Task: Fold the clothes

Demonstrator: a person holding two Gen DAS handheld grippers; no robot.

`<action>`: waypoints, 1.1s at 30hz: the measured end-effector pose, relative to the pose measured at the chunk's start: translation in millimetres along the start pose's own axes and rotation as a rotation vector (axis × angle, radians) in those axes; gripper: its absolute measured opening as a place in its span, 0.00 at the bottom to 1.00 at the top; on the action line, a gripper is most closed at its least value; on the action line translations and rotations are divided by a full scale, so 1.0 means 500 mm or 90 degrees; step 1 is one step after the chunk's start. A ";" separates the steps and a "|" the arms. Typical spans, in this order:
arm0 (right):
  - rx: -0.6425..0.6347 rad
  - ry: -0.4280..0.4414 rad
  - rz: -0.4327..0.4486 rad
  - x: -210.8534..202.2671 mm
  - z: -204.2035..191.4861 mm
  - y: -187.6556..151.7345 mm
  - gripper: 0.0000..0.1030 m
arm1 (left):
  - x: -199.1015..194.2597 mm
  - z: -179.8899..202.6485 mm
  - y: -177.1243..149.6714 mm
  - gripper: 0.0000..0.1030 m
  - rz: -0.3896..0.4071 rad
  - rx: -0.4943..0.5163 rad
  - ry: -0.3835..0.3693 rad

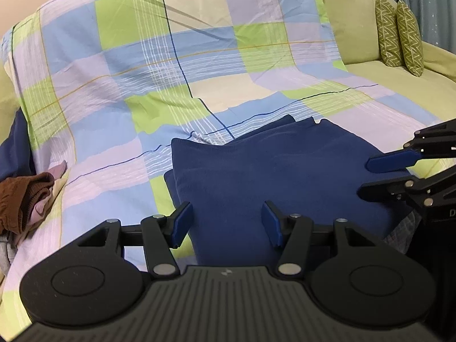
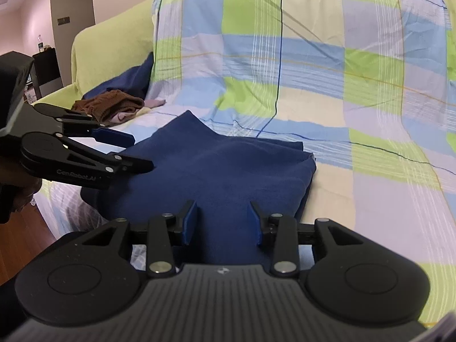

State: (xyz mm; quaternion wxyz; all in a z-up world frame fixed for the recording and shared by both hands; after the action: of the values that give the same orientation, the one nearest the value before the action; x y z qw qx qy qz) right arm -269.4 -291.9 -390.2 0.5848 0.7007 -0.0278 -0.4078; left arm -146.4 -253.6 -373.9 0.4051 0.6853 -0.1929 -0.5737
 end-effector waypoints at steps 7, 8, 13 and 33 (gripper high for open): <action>-0.012 -0.010 -0.009 0.012 -0.011 0.001 0.33 | 0.002 -0.008 -0.008 0.57 0.009 -0.015 -0.010; -0.014 -0.012 -0.010 0.013 -0.013 0.002 0.34 | 0.002 -0.009 -0.009 0.57 0.010 -0.017 -0.011; -0.022 -0.023 -0.017 0.017 -0.021 0.003 0.34 | 0.003 -0.014 -0.013 0.58 0.015 -0.027 -0.017; -0.032 -0.044 -0.020 0.017 -0.032 0.031 0.37 | -0.034 -0.063 -0.007 0.59 0.055 -0.079 -0.054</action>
State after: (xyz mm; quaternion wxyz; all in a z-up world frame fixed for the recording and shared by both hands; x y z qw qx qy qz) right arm -247.5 -288.5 -382.0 0.5943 0.6716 -0.0267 -0.4417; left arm -121.7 -228.7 -365.6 0.4628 0.6246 -0.2033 -0.5953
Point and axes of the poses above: each gripper's, at about its wrist camera, not at the fingertips, and x roughly the way its jaws point, z to its right, y to its top, the point moved 3 cm from there along x, roughly the way its jaws point, and after that the axes turned 13 degrees about -y, right-handed, at the moved point
